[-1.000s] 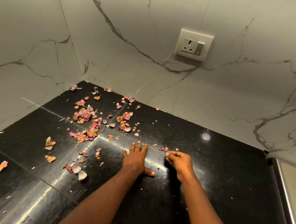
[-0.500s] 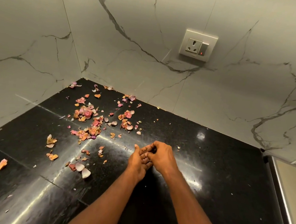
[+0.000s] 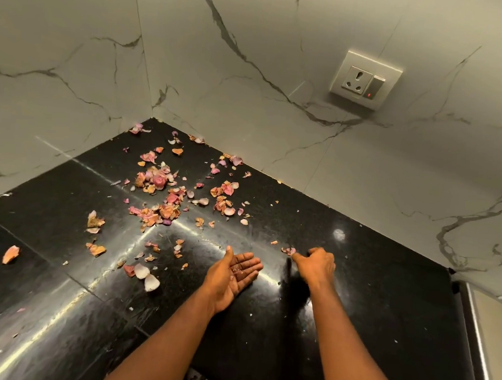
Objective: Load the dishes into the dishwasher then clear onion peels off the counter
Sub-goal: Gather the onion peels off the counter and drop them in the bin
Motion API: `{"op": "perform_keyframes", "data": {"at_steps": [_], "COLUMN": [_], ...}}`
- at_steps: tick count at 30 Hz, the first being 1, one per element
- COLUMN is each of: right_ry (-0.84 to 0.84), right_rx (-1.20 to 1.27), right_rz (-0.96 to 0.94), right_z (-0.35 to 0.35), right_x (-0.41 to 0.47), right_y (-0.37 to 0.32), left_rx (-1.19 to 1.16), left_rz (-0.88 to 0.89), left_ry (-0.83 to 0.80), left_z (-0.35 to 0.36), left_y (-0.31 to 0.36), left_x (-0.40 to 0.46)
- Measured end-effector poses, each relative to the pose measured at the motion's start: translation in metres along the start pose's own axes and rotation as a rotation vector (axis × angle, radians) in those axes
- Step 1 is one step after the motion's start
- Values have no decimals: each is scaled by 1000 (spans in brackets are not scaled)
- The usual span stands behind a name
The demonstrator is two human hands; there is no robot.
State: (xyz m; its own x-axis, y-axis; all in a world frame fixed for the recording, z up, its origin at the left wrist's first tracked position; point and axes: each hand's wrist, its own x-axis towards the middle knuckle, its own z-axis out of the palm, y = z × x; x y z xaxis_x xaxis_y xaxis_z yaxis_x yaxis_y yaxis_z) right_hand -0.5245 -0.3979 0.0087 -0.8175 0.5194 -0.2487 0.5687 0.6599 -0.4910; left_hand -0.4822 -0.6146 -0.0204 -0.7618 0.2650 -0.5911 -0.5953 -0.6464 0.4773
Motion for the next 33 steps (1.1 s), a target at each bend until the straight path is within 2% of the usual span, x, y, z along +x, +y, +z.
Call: {"op": "perform_keyframes", "data": {"at_steps": [11,21,25,30,33], "right_ry": [-29,-144,-100,-14,-20], "right_rx": [-179,-298,-245,2,35], "right_rz": [-169,-142,-176,-168,-167], "right_z": [18,6,9,0,-7], "right_x": [13,17,9,-1,-9], "right_y": [-29,-16,-1,16,22], "left_rx": [47,47,63,90,99], "left_rz": [57,88,93,89,96], "left_ry": [49,59,72,88,94], "left_z": [6,5,5,5,4], "left_y": [-3,-6,-7,-5,-8], "left_x": [1,-1,-1,-1,-4]}}
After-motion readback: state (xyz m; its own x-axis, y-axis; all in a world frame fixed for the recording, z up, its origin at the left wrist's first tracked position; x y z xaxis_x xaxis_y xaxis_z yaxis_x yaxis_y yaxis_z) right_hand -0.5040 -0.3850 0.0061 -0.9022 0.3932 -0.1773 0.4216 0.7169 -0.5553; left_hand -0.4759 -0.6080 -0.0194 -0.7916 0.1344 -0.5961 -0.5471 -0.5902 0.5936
